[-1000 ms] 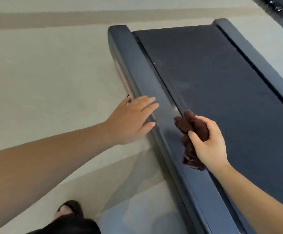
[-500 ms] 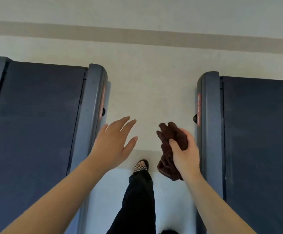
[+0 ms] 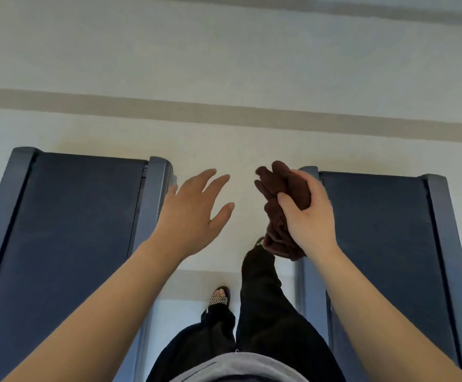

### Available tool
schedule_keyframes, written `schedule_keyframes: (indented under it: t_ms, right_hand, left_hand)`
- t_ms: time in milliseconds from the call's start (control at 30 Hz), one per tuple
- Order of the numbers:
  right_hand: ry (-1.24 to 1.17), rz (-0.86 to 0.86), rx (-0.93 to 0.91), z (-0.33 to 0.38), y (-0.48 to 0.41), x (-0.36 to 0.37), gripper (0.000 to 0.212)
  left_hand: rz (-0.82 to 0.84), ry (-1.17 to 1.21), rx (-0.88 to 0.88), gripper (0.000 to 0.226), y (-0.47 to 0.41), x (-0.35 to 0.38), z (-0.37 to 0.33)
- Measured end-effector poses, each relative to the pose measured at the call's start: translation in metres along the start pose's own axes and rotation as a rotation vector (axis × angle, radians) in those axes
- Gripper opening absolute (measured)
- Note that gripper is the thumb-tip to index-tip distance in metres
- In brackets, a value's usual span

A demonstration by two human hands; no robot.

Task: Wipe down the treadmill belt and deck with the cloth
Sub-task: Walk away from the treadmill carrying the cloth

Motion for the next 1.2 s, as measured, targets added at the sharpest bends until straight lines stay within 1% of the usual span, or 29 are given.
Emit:
schedule_keyframes:
  t_ms: [133, 267, 333, 400, 500, 667, 767, 900, 1067, 1200]
  right_hand:
    - [-0.075, -0.041, 0.020, 0.024, -0.064, -0.029, 0.033]
    - [-0.058, 0.023, 0.033, 0.061, -0.140, -0.044, 0.032]
    - [-0.023, 0.059, -0.006, 0.085, -0.179, -0.045, 0.032]
    - [-0.011, 0.117, -0.034, 0.114, -0.217, -0.037, 0.032]
    - [-0.019, 0.232, -0.077, 0.164, -0.266, -0.008, 0.032]
    - [0.008, 0.393, -0.155, 0.242, -0.328, 0.070, 0.035]
    - [0.027, 0.457, -0.198, 0.282, -0.362, 0.126, 0.035]
    - [0.044, 0.466, -0.231, 0.335, -0.420, 0.183, 0.034]
    - [0.040, 0.380, -0.234, 0.413, -0.520, 0.227, 0.031]
    - [0.001, 0.297, -0.218, 0.464, -0.600, 0.253, 0.030]
  left_hand:
    - [0.030, -0.031, 0.040, 0.057, -0.078, -0.020, -0.011]
    - [0.087, -0.069, 0.001, 0.056, -0.152, -0.055, -0.010]
    - [0.071, -0.078, -0.030, 0.056, -0.186, -0.078, -0.002]
    - [0.020, -0.082, -0.086, 0.056, -0.213, -0.103, 0.013]
    - [-0.071, -0.043, -0.223, 0.056, -0.229, -0.136, 0.047]
    - [-0.140, 0.041, -0.452, 0.057, -0.227, -0.175, 0.128]
    - [-0.194, 0.062, -0.512, 0.057, -0.248, -0.197, 0.182]
    - [-0.206, 0.050, -0.464, 0.057, -0.314, -0.228, 0.258]
    - [-0.214, -0.042, -0.323, 0.057, -0.424, -0.301, 0.348]
    - [-0.213, -0.041, -0.284, 0.056, -0.501, -0.352, 0.408]
Point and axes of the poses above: each hand's wrist, its own y-axis away from the middle knuckle, its own x-axis out of the palm, z = x × y, the point moved 3 cm from there along -y, towards the middle knuckle, and after that the axes turned 14 degrees about x, right-handed, at the moved point
